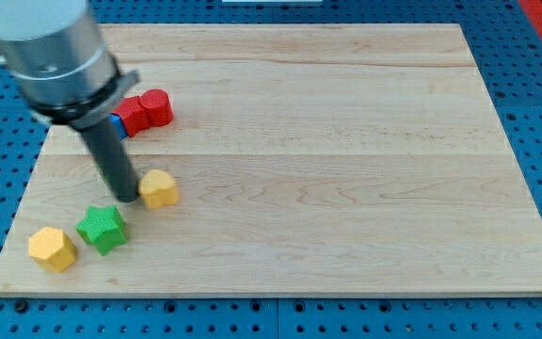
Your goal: Move the yellow heart towards the center of the board
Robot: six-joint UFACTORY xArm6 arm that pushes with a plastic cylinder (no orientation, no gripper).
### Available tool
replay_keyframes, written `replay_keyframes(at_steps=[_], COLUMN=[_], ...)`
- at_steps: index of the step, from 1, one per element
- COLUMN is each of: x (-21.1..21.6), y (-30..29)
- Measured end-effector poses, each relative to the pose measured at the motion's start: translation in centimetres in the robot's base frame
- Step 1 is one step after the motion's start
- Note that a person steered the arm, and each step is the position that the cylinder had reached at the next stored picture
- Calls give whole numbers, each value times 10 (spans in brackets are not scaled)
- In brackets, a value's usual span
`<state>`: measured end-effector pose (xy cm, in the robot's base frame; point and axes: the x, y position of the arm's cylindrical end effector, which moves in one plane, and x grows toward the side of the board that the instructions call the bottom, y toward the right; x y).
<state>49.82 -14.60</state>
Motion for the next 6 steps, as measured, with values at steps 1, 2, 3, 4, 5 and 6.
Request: replay_keyframes(at_steps=[1, 2, 3, 4, 5, 6], x=[-21, -13, 20, 14, -42, -73], y=[46, 56, 48, 98, 145, 158])
